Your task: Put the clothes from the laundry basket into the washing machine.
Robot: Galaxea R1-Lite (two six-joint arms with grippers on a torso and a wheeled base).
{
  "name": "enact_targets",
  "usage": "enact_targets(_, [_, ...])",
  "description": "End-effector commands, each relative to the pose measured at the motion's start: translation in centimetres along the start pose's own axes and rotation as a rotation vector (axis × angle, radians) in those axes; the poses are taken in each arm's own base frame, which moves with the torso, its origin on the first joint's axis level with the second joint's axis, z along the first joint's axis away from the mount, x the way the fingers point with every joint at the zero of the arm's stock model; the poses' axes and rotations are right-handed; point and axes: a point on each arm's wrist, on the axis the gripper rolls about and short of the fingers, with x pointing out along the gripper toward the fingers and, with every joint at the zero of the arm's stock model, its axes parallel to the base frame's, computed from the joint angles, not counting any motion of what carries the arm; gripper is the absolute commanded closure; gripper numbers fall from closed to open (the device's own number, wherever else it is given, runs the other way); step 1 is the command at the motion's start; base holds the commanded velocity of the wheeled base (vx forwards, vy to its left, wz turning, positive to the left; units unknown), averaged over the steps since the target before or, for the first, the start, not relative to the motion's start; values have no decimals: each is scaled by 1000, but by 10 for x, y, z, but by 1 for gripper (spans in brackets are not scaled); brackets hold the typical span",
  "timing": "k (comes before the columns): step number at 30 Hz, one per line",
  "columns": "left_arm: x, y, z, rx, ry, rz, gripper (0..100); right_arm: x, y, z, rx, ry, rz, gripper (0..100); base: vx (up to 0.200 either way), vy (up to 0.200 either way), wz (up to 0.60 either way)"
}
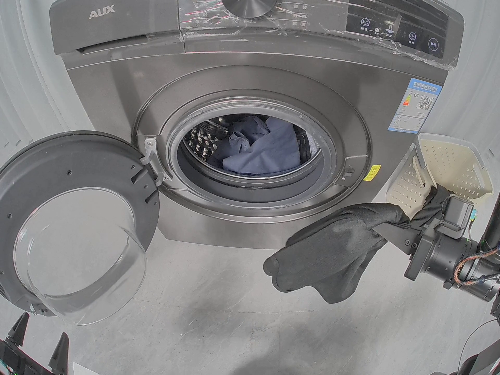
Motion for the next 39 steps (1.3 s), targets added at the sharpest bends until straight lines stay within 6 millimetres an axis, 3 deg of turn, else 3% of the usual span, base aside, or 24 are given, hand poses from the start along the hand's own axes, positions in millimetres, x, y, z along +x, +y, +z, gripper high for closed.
enact_targets(1, [0,0,-4,-2,5,1,0,0,0,0,-2,0,-1,100,0,200,0])
enact_targets(19, [0,0,-4,27,2,1,0,6,11,-3,-74,-4,-33,100,0,11,0])
enact_targets(26, [0,0,-4,66,-7,-7,0,28,33,-16,-95,30,6,100,0,0,0])
enact_targets(28, [-5,-1,20,72,-114,-12,0,36,38,-19,-93,9,32,100,0,0,0])
enact_targets(29, [-11,-3,43,71,-190,-22,0,41,41,-19,-91,-13,43,100,0,0,0])
enact_targets(31, [-10,-4,67,81,-195,-106,0,51,46,-20,-85,-49,65,100,0,0,0])
enact_targets(39, [42,-13,79,38,129,-566,0,85,62,-19,-39,-131,94,100,0,0,0])
